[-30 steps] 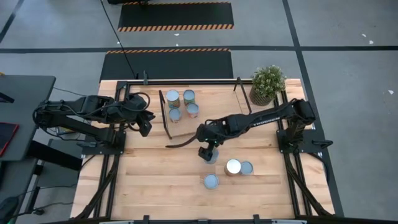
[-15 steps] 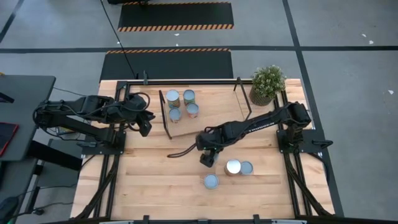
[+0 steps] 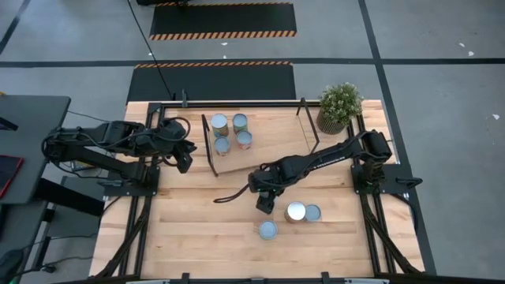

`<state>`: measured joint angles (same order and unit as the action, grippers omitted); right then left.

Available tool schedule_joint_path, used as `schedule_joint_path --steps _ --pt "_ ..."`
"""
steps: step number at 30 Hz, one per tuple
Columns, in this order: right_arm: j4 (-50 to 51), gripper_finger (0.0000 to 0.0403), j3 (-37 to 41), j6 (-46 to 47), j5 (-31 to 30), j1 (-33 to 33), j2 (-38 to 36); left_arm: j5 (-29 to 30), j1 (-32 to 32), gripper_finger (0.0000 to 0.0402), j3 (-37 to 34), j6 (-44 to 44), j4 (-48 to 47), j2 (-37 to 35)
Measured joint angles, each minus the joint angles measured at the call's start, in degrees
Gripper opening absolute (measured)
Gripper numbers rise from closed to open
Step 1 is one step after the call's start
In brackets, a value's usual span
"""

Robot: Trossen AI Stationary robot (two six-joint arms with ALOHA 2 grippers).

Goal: Pick and place cans onto a shelf
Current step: Put the canned cherries on the shelf

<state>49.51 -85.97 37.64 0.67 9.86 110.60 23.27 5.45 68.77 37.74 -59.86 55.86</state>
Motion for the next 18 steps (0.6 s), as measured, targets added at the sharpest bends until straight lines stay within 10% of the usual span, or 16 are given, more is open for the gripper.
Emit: schedule_joint_path --steps 18 --pt "8.9 0.0329 -6.2 -8.7 -0.7 -12.2 -7.2 0.0 0.0 0.0078 0.0 0.6 0.0 0.0"
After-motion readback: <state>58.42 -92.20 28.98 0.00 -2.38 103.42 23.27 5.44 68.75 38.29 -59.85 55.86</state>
